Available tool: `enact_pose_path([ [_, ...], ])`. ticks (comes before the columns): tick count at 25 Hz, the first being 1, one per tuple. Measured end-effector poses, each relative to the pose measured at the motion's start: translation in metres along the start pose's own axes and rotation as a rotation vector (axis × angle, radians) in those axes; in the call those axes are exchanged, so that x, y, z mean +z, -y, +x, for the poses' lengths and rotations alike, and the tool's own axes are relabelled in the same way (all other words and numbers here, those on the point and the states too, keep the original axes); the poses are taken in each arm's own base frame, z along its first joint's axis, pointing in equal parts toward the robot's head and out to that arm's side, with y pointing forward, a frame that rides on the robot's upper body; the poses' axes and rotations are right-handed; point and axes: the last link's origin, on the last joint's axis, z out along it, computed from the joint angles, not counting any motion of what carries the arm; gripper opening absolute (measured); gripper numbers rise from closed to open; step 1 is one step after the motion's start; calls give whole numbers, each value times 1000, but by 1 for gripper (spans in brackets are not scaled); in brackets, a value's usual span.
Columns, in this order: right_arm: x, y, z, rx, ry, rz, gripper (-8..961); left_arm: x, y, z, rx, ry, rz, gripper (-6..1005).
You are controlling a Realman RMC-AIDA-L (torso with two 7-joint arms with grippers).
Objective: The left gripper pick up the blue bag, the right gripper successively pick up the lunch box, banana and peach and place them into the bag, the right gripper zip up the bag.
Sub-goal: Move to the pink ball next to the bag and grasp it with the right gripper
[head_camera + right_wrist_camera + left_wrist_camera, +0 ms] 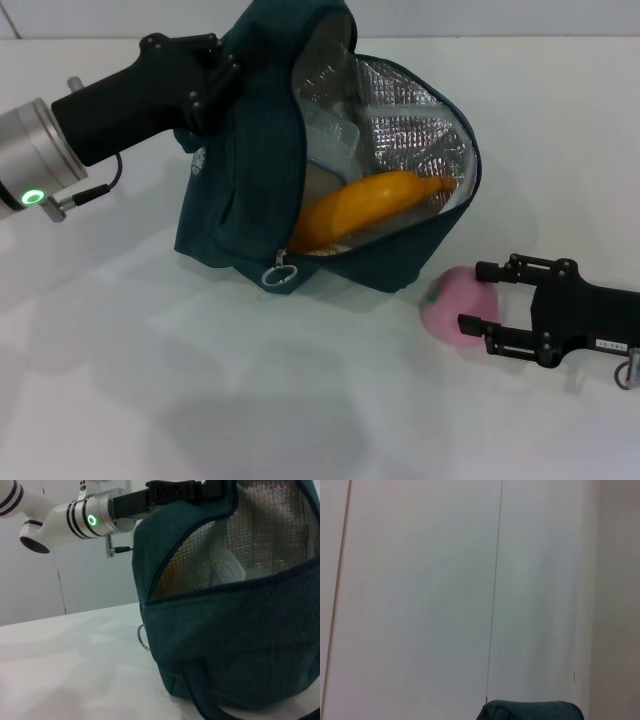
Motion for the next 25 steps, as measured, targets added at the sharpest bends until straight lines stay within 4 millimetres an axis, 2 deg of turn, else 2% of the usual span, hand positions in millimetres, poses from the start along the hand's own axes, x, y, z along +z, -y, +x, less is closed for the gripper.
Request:
enact_pose_path([
  [12,-4,2,1,10,-1,16,459,0,0,-1,1,3,1,34],
  [14,-7,3,0,10,13,30,384,0,0,-1,1,3,1,34],
  [19,-19,7,-10,4,106,70,207,0,0,-1,1,5,-1,34],
  [23,-29,0,-22,-36,201,37,105,0,0,-1,2,5,-1,34],
  [25,-30,1,-22,-27,203,40,107,0,0,-1,3,5,-1,34],
])
